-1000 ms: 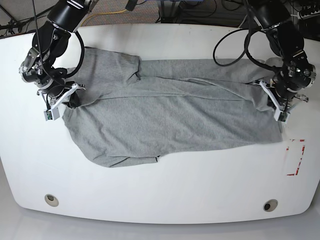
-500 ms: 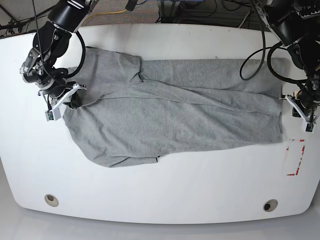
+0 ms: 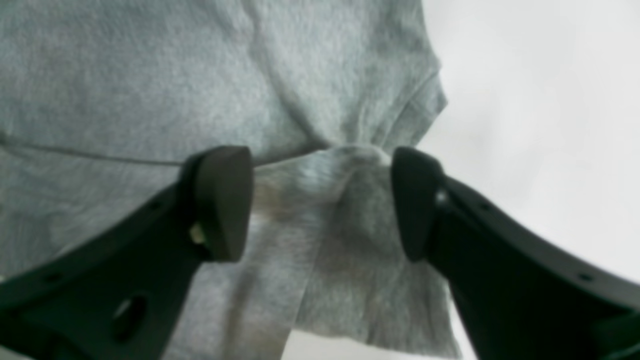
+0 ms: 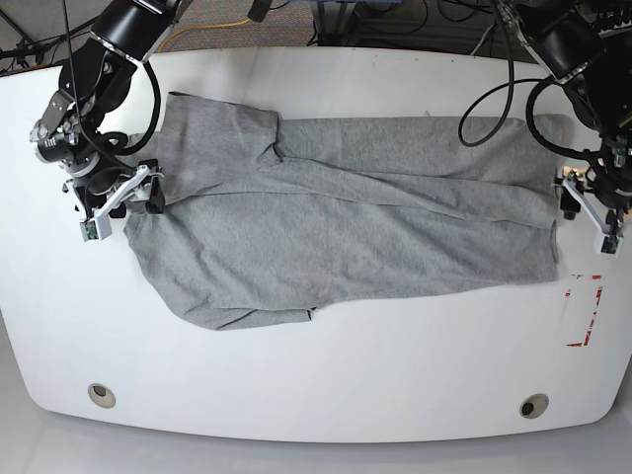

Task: Fold the T-shirt properly
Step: 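Drag the held shirt edge away from the table center with both grippers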

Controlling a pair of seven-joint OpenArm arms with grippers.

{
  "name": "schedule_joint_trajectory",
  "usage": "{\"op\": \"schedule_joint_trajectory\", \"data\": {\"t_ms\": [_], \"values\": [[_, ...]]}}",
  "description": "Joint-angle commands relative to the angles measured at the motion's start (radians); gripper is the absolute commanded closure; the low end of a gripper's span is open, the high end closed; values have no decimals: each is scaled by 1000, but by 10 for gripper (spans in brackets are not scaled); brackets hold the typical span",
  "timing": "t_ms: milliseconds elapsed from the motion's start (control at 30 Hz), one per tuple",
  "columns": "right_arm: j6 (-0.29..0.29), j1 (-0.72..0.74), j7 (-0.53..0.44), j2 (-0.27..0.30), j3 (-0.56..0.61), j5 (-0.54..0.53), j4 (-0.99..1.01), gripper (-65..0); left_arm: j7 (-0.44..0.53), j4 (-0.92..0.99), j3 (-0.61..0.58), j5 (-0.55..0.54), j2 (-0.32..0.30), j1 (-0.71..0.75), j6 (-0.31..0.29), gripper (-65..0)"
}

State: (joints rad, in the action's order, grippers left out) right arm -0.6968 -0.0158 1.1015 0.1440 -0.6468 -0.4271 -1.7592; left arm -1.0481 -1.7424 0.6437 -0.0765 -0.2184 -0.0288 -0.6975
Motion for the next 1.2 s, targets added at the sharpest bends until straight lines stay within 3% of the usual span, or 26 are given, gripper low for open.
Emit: {"op": "schedule_joint_trajectory", "data": {"t_ms": [0, 233, 500, 767, 1167], "values": [[-1, -23, -10, 3, -37, -17, -71, -461, 9, -52, -20, -4, 6, 40, -1, -428], [-1, -79, 102, -39, -166, -40, -110, -461, 18, -58, -68, -3, 67, 129, -1, -428], [-1, -227, 171, -39, -259, -270, -101, -460, 125, -49, -71, 5, 99, 217, -1, -426], [-1, -315, 171, -86, -259, -299, -98, -460, 141, 23, -71, -1, 64, 226, -1, -426], [-1, -353, 141, -129, -124, -298, 18, -460, 141, 23, -68, -1, 63, 231, -1, -425]]}}
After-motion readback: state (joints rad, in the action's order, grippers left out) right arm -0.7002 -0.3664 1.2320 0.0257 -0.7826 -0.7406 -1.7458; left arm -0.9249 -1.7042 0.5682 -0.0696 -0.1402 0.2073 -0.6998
